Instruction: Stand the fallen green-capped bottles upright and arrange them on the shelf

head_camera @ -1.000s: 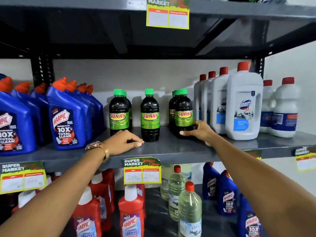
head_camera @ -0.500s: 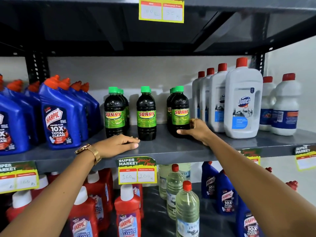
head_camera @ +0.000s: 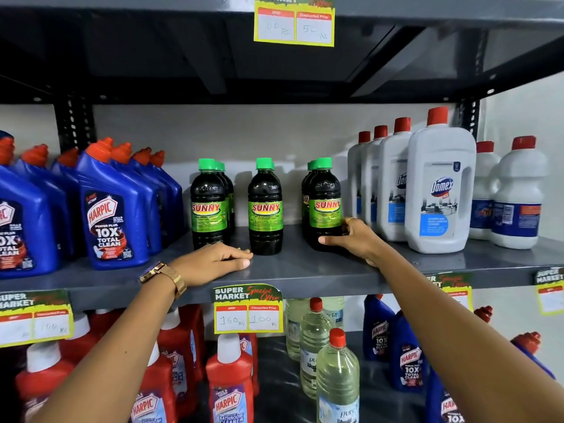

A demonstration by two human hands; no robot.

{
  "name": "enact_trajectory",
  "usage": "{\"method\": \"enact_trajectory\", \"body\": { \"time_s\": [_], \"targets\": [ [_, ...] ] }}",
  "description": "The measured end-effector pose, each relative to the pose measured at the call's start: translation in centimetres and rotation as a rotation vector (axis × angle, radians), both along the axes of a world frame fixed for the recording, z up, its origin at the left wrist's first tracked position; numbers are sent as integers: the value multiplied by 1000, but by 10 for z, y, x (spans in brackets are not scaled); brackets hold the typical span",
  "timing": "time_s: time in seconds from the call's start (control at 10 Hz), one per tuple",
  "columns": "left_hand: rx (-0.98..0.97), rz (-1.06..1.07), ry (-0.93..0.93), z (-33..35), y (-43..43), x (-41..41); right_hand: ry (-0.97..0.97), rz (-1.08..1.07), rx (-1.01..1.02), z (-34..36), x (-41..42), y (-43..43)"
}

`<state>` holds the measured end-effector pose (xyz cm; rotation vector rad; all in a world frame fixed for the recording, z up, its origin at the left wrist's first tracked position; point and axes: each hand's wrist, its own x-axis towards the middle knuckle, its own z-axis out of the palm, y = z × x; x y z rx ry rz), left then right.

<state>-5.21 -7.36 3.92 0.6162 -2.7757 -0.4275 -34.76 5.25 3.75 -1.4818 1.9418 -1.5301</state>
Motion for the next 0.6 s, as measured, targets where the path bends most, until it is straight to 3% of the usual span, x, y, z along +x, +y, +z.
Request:
{"method": "enact_trajectory", "body": {
  "time_s": [0.6],
  "targets": [
    [-15,23,23,5,8,0,10,-31,16,5,10,5]
  ]
}}
